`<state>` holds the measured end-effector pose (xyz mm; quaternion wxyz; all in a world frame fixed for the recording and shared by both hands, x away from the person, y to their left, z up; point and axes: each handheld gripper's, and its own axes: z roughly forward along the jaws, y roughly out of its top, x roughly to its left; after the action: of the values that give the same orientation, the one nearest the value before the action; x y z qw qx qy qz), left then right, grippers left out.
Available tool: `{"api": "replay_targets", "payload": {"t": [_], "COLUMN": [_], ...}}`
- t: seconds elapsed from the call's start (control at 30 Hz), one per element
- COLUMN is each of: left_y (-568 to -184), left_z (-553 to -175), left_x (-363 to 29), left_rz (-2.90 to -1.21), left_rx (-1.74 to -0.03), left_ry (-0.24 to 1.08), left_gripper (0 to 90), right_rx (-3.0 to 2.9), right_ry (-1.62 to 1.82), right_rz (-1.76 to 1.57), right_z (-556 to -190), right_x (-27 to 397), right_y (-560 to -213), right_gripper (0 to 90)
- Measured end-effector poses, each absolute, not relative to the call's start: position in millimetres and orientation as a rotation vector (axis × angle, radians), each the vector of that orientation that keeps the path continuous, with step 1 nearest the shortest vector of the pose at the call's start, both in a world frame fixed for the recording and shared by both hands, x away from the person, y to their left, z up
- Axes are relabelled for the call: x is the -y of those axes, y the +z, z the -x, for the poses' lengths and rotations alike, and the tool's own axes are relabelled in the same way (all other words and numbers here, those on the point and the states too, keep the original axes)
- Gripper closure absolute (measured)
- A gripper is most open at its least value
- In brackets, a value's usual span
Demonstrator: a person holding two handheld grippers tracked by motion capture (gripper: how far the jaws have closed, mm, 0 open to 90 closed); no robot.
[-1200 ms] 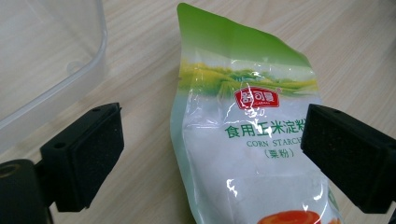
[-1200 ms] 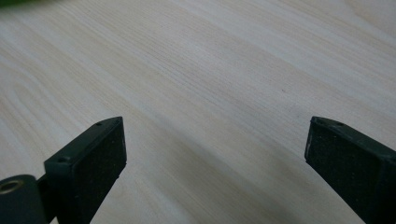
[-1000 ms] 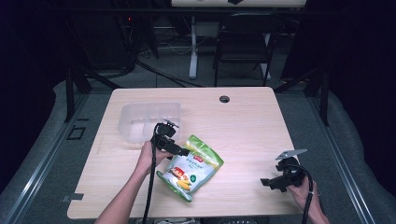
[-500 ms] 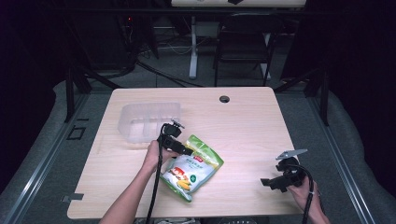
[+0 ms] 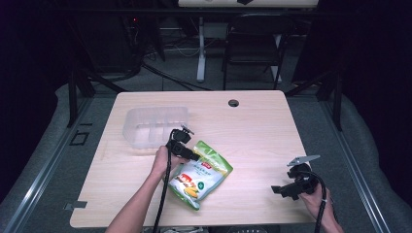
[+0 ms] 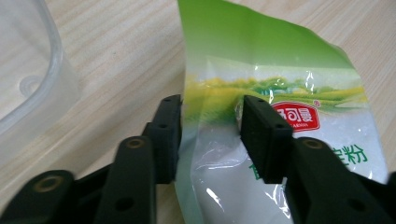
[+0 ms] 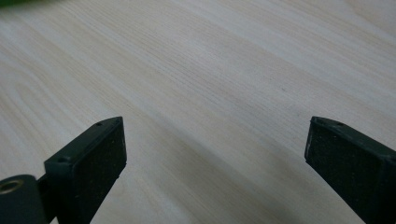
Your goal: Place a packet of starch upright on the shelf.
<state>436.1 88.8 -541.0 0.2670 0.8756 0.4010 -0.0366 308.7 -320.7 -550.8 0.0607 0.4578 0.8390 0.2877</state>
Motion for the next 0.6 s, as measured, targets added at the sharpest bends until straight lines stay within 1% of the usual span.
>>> {"api": "replay_targets", "payload": {"t": [0.13, 0.3, 0.4, 0.6], "left_y": [-540, -539, -540, -537], "left_z": [-435, -432, -429, -418], "left_x": [-90, -93, -96, -109], "left_rz": [-2.359, -2.358, -2.36, -2.319], "left_rx": [-1.066, -1.056, -1.051, -1.054], "left_ry": [-0.102, -0.075, -0.053, -0.012], "left_gripper": [75.2, 86.4, 90.0, 90.0], "right_rx": [-2.543, -2.537, -2.537, -2.543], "right_ry": [0.87, 0.873, 0.87, 0.869], "right_rz": [-1.383, -1.385, -1.385, -1.383], "right_z": [-309, -309, -309, -309], "right_x": [321, 320, 321, 321], "right_y": [-551, -551, -551, -551], "right_gripper": [4.9, 4.9, 4.9, 4.9]}}
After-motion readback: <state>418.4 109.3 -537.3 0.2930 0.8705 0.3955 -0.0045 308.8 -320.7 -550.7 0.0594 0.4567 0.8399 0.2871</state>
